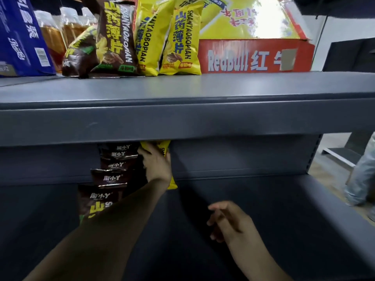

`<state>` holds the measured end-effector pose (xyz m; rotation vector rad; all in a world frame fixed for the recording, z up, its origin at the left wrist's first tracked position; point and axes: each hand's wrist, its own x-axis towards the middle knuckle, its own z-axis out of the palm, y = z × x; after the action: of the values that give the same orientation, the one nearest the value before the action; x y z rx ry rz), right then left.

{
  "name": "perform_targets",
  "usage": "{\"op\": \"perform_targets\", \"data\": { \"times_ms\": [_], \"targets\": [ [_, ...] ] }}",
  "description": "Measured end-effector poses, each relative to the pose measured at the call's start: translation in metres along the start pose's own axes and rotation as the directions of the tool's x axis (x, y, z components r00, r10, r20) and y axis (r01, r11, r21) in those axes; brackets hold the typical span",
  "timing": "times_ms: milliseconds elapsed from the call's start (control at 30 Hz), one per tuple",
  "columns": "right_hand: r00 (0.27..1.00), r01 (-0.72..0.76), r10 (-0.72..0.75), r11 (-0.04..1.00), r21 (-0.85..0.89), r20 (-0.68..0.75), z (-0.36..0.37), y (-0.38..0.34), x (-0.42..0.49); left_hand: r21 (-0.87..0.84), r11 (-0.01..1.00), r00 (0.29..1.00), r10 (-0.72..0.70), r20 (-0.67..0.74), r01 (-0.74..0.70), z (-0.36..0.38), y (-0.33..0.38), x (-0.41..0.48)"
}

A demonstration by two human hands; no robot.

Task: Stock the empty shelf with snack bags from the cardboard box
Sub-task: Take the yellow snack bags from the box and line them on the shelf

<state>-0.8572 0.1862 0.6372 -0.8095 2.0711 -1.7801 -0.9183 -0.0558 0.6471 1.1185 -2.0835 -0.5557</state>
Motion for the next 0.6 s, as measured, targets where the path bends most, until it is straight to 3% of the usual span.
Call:
{"op": "perform_targets", "data": {
  "times_ms": [200,300,600],
  "targets": [
    [0.999,-0.011,0.012,0.999,0.035,-0.035,-0.002,0.004,0.004,0.0,0.999,0.999,0.039,0.01,-0.039,0.025,-0.008,-0.002],
    [0.999,-0.035,0.036,0.999,0.019,-0.038,-0.001,0.006,0.003,0.06,0.99,0.992,0.122,0.046,-0.124,0.034,-0.017,-0.009],
    [0.999,-0.04,0.04,0.999,0.011,-0.002,0.01,0.001,-0.006,0.261,0.952,0.987,0.149,0.053,-0.157,0.032,-0.034,-0.05]
  ]
}}
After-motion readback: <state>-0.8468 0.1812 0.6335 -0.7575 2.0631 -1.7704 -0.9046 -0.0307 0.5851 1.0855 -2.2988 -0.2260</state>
